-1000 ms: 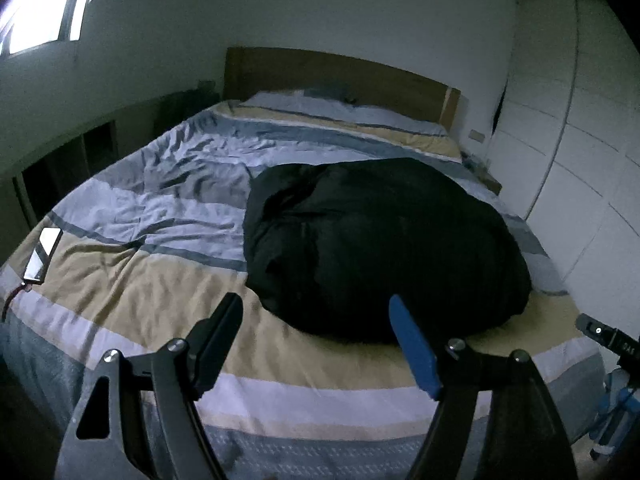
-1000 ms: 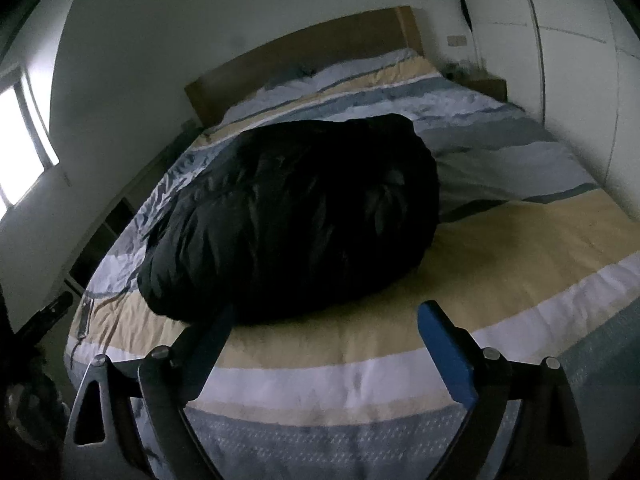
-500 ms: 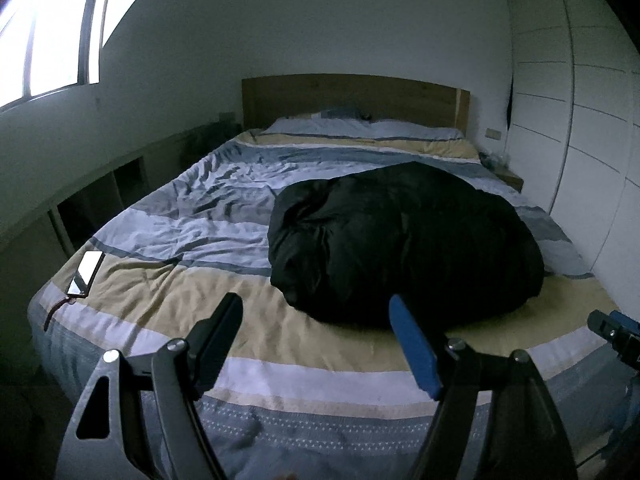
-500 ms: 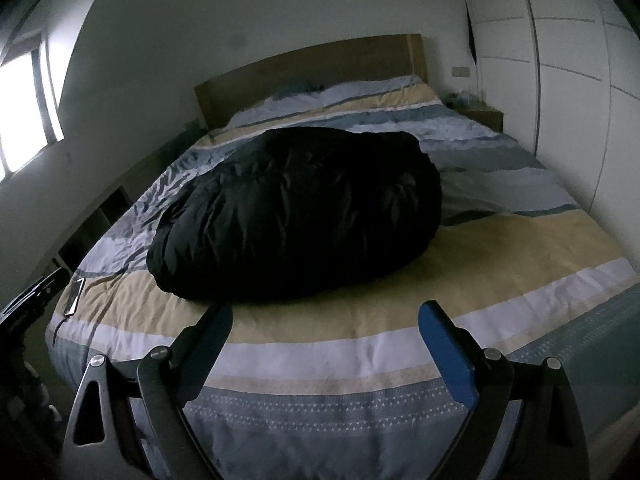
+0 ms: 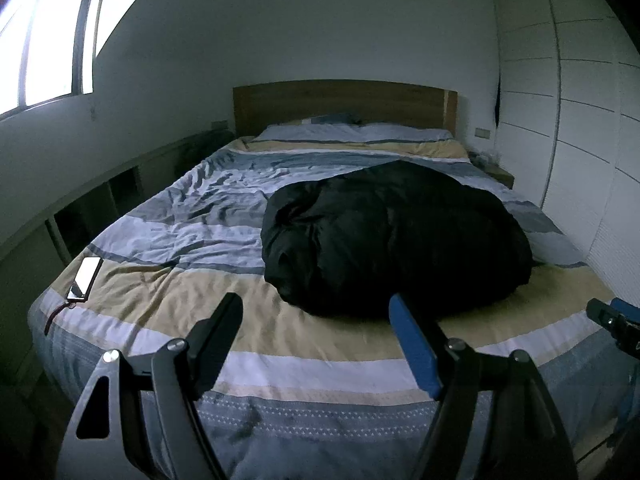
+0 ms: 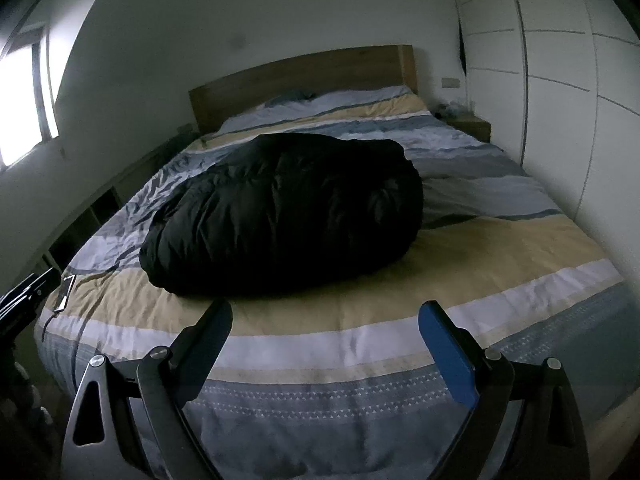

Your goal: Fold large clothes

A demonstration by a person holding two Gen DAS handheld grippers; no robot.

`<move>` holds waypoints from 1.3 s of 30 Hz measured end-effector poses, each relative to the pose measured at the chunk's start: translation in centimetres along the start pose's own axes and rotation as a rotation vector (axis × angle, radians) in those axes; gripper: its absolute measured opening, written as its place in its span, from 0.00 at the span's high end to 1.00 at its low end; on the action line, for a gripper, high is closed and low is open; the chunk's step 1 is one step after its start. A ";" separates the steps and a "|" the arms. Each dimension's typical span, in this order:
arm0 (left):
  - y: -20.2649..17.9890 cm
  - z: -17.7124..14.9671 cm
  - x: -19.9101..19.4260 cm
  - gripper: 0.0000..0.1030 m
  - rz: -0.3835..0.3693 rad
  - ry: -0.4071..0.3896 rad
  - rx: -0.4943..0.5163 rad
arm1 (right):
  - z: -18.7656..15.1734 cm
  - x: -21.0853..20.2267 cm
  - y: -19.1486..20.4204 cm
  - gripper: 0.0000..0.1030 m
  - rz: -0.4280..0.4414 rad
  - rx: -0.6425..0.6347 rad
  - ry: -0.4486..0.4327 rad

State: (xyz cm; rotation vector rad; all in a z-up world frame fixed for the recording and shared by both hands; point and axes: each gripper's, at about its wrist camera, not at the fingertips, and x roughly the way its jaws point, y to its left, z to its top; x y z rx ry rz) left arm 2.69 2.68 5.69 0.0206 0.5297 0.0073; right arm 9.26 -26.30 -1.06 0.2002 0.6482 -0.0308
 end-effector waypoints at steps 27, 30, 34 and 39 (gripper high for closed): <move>-0.3 -2.1 1.2 0.28 -0.042 0.043 0.022 | -1.0 0.0 -0.3 0.08 -0.042 -0.014 0.000; -0.3 -2.3 1.4 0.28 -0.042 0.049 0.025 | -1.1 0.0 -0.3 0.08 -0.045 -0.015 -0.004; -0.3 -2.6 1.7 0.28 -0.045 0.054 0.022 | -1.2 0.1 -0.3 0.08 -0.048 -0.020 -0.001; -0.1 -2.9 2.0 0.28 -0.046 0.062 0.018 | -1.2 0.0 -0.3 0.08 -0.053 -0.023 -0.003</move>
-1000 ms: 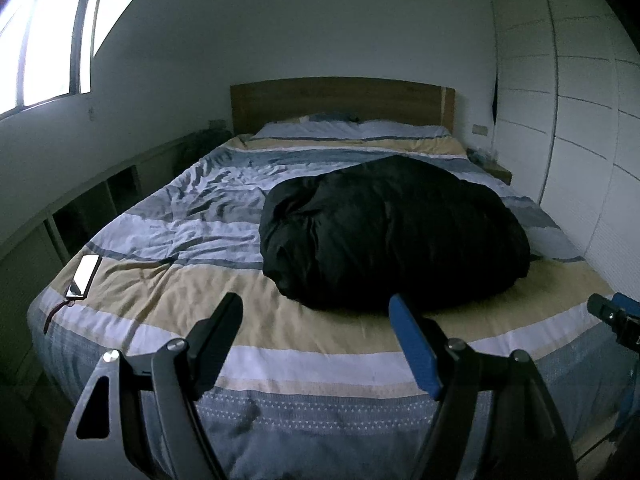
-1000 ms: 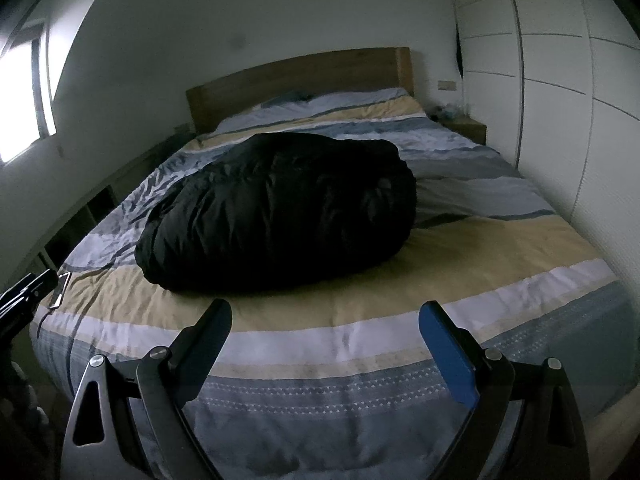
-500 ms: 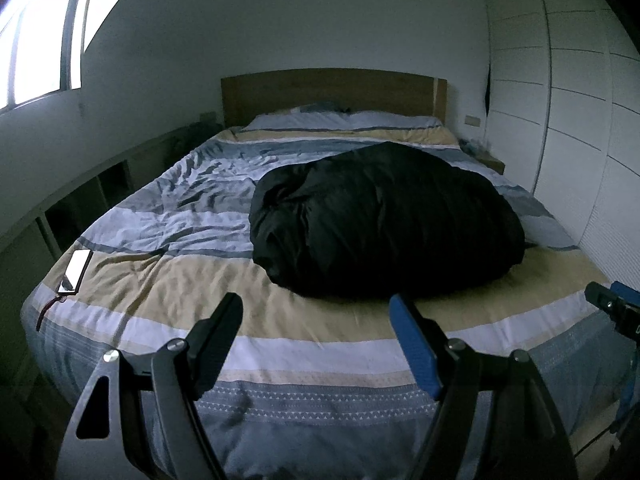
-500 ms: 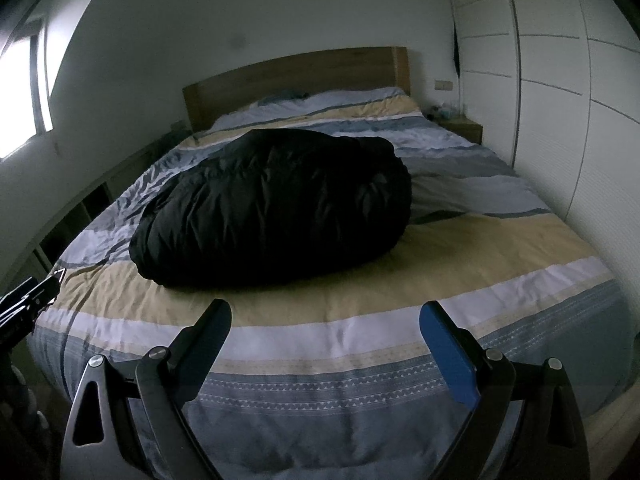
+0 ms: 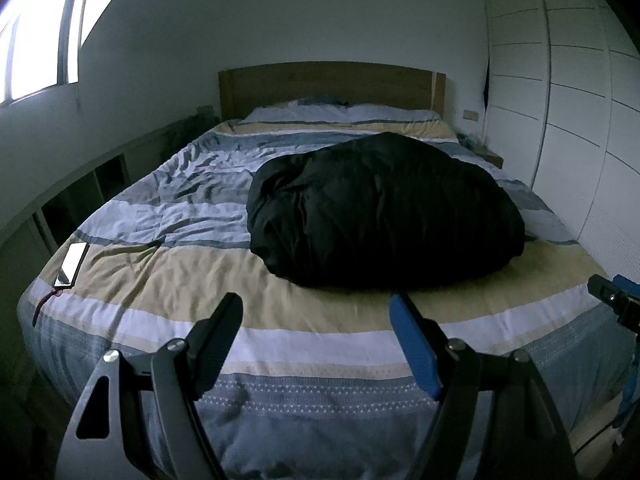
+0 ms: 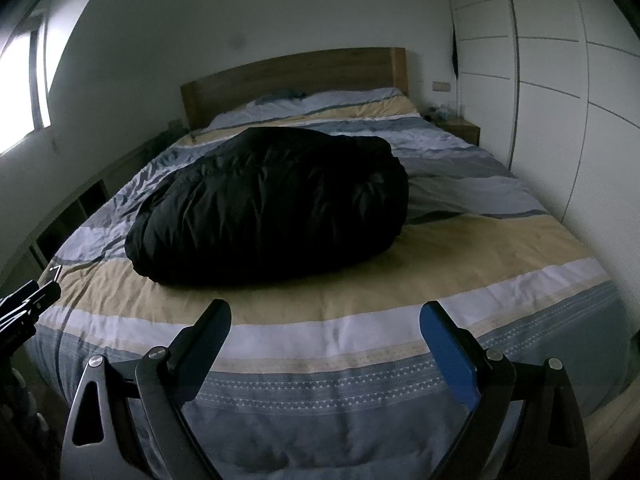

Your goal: Fold large clothes

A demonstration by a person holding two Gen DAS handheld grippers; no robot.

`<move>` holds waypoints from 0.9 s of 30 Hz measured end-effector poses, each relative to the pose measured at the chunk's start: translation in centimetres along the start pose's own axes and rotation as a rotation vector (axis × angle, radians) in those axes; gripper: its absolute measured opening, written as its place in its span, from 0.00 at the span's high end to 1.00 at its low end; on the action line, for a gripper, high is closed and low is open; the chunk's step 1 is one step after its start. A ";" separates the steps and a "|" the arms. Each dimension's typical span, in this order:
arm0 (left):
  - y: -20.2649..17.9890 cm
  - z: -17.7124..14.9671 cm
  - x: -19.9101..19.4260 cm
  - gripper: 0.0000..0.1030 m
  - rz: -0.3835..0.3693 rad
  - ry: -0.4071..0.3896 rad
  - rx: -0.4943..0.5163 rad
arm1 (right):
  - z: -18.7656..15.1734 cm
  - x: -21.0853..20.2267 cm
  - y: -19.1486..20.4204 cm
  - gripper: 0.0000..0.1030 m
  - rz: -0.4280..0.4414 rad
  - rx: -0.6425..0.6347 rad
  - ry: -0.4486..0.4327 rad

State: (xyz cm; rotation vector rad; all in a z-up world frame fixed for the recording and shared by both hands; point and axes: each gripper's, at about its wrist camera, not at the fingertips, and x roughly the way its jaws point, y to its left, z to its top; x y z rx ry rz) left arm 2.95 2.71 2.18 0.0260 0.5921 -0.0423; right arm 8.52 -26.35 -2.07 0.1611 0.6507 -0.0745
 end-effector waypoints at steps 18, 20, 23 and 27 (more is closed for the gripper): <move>-0.4 -1.1 0.9 0.28 0.001 0.030 0.022 | -0.1 -1.0 0.3 0.07 -0.042 -0.037 -0.037; -0.4 -1.2 0.9 0.28 0.001 0.033 0.025 | -0.1 -1.2 0.4 0.07 -0.052 -0.046 -0.046; -0.5 -1.4 1.2 0.28 0.001 0.043 0.028 | 0.0 -1.6 0.2 0.06 -0.059 -0.046 -0.060; -0.5 -1.6 1.3 0.28 -0.005 0.048 0.031 | 0.1 -1.8 0.1 0.05 -0.064 -0.046 -0.065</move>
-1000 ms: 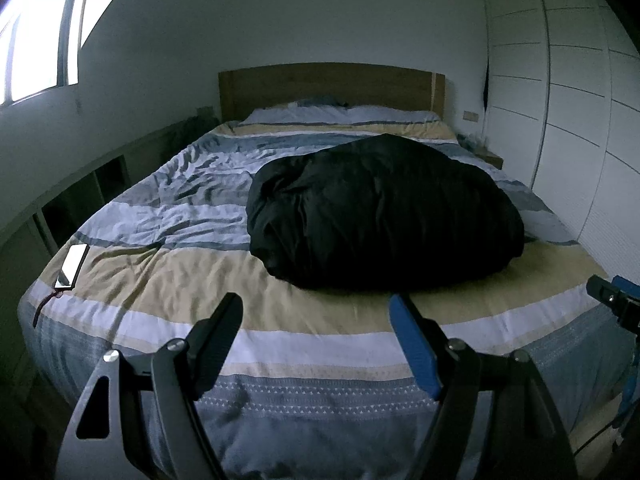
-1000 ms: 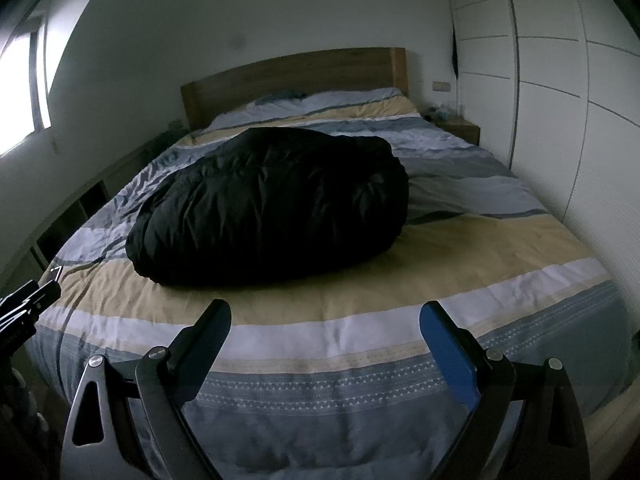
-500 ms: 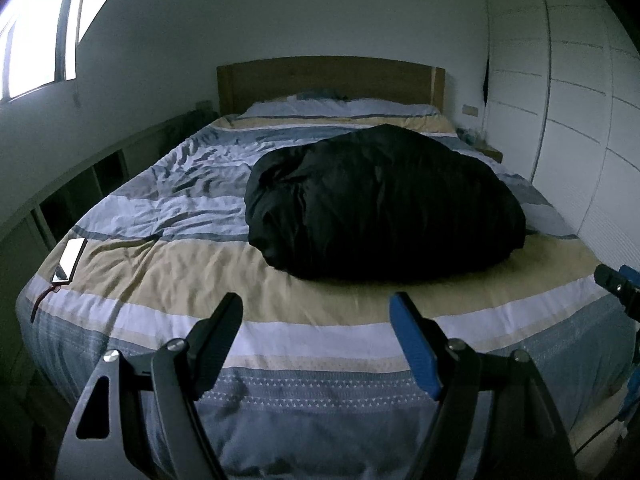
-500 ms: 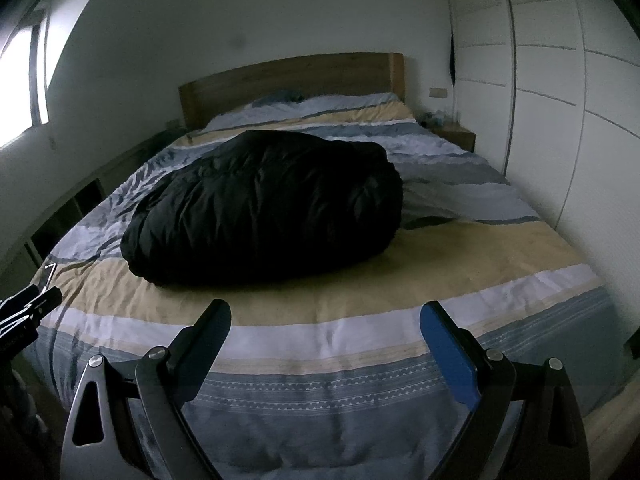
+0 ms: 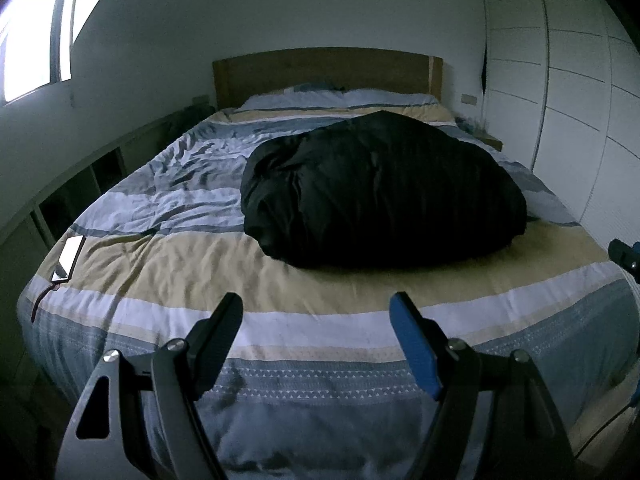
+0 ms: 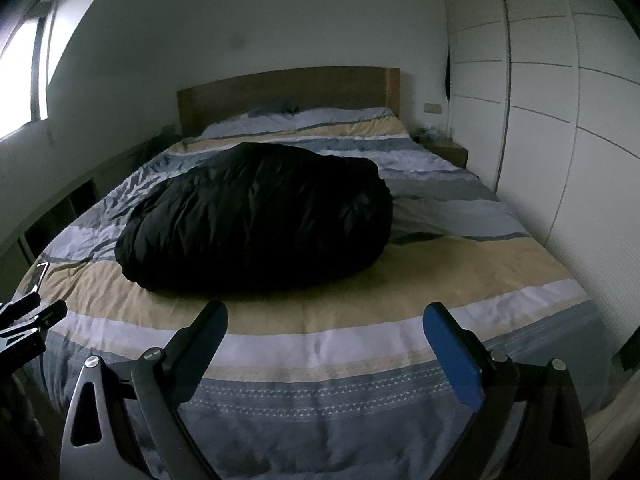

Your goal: Fold large clothes

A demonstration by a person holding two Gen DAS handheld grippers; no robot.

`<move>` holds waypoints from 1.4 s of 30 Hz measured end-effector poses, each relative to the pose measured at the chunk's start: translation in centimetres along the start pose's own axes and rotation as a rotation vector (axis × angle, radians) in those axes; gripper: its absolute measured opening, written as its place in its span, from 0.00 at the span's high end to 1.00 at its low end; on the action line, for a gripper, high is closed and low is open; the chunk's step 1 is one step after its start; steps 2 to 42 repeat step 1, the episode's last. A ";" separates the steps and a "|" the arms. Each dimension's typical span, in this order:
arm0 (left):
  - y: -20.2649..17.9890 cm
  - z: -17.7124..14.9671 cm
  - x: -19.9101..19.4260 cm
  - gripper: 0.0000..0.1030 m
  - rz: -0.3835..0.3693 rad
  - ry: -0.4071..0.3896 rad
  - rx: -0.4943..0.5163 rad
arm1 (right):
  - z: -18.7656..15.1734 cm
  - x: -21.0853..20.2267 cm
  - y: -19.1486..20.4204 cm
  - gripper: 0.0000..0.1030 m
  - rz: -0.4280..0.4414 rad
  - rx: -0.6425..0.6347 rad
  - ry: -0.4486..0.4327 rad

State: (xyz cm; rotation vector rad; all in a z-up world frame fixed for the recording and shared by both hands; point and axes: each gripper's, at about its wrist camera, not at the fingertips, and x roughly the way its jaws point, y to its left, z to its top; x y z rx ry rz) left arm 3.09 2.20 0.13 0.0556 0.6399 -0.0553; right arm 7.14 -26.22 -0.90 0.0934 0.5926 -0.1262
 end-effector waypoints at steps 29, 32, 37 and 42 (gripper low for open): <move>-0.1 0.0 0.0 0.28 -0.001 0.002 0.002 | 0.0 0.0 0.0 0.05 -0.001 0.000 0.001; -0.1 0.0 0.0 0.28 -0.001 0.002 0.002 | 0.0 0.0 0.0 0.05 -0.001 0.000 0.001; -0.1 0.0 0.0 0.28 -0.001 0.002 0.002 | 0.0 0.0 0.0 0.05 -0.001 0.000 0.001; -0.1 0.0 0.0 0.28 -0.001 0.002 0.002 | 0.0 0.0 0.0 0.05 -0.001 0.000 0.001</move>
